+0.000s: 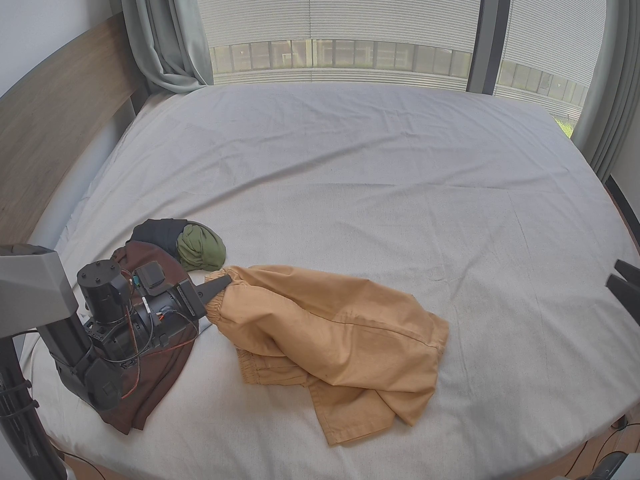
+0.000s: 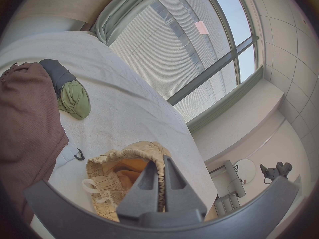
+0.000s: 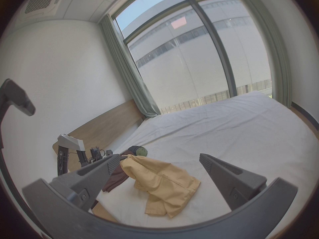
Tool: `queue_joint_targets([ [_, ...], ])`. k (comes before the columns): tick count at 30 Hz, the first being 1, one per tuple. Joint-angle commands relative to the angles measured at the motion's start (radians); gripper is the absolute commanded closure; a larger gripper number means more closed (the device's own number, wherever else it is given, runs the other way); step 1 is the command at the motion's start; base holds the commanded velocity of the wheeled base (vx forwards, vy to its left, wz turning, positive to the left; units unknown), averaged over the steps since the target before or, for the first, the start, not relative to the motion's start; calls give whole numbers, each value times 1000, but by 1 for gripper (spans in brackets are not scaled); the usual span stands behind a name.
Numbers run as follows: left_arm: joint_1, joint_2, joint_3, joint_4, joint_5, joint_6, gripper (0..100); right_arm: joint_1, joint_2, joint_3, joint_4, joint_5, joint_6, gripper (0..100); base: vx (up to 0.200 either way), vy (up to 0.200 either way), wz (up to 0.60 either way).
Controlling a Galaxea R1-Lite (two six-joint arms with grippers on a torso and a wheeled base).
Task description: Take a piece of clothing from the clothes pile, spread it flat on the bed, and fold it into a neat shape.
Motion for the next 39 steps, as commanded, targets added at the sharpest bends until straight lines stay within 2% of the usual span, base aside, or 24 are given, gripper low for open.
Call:
queue_joint_targets([
  [1, -3, -14, 3, -1, 0, 0, 100, 17, 248, -72, -109, 46, -2, 0, 0, 0, 0],
  [6, -13, -23, 8, -1, 0, 0, 100, 11, 292, -56, -180, 58, -2, 0, 0, 0, 0],
  [14, -8, -15, 9, -1, -1, 0, 100, 9, 387, -30, -184, 67, 6, 0, 0, 0, 0],
  [19, -5, -15, 11, -1, -1, 0, 100, 11, 476, 39, -285, 116, 8, 0, 0, 0, 0],
  [21, -5, -15, 11, -1, -1, 0, 100, 11, 476, 39, -285, 116, 8, 0, 0, 0, 0],
  [22, -5, -15, 11, -1, -1, 0, 100, 9, 519, 65, -364, 161, 43, 0, 0, 0, 0],
  [25, -3, -15, 9, -1, -1, 0, 100, 9, 533, 71, -385, 172, 84, 0, 0, 0, 0],
  [27, -3, -14, 11, -1, -1, 0, 100, 6, 538, 74, -385, 192, 141, 0, 0, 0, 0],
  [39, 1, -12, 9, -1, -1, 0, 100, -22, 719, 111, -447, 247, 152, 0, 0, 0, 0],
])
